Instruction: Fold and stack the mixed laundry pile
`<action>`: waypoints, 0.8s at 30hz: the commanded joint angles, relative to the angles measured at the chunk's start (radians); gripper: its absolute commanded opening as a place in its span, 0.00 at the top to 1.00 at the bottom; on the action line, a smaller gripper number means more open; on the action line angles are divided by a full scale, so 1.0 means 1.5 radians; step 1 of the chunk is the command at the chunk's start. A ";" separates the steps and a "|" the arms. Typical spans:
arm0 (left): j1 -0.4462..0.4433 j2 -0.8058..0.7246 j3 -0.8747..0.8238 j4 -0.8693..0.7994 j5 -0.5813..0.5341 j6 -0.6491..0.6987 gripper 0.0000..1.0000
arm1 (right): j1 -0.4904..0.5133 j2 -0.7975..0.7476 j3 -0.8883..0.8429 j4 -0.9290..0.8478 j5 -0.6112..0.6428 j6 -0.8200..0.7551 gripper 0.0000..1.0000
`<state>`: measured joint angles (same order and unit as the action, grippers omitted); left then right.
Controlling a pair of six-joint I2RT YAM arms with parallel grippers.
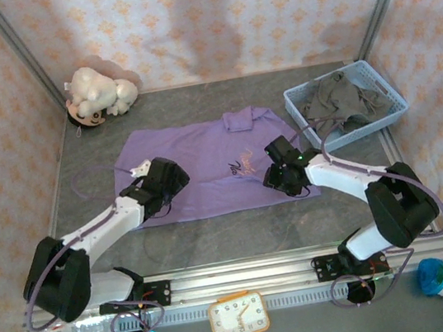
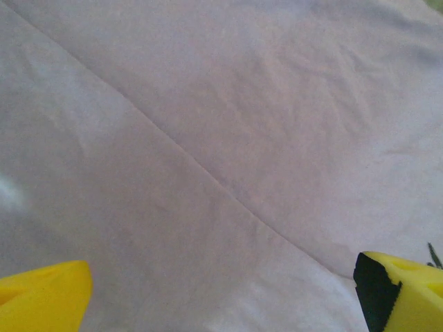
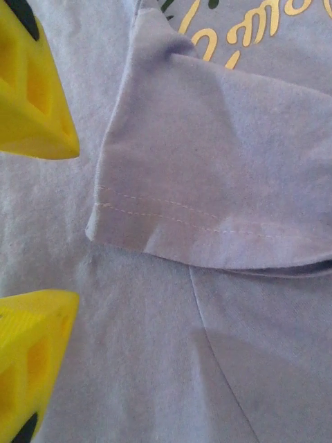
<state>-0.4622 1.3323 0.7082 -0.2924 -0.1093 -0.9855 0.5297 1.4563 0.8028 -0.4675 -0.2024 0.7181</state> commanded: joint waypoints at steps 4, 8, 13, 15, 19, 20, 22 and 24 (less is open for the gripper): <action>0.006 0.074 -0.011 0.037 0.010 0.009 0.03 | 0.002 0.043 0.000 0.069 0.021 0.025 0.56; 0.005 0.092 -0.016 0.043 0.010 0.012 0.03 | 0.002 0.085 0.030 0.069 0.027 0.019 0.75; 0.006 0.097 -0.025 0.039 0.000 0.020 0.03 | 0.002 0.069 0.063 0.050 0.057 -0.003 0.98; 0.005 0.100 -0.029 0.041 0.001 0.020 0.03 | 0.002 0.061 0.083 0.051 0.058 -0.021 1.00; 0.005 0.101 -0.034 0.040 0.005 0.018 0.03 | 0.002 0.104 0.158 0.019 0.068 -0.051 1.00; 0.005 0.099 -0.034 0.037 0.004 0.019 0.03 | 0.002 0.122 0.177 0.010 0.074 -0.055 1.00; 0.005 0.093 -0.037 0.032 -0.002 0.021 0.03 | 0.002 0.155 0.215 0.004 0.073 -0.064 0.98; 0.006 0.084 -0.039 0.023 -0.011 0.024 0.03 | 0.002 0.195 0.259 0.017 0.059 -0.073 0.96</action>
<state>-0.4622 1.4689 0.6765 -0.2279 -0.0875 -0.9665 0.5297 1.6779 1.1267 -0.4187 -0.1410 0.6525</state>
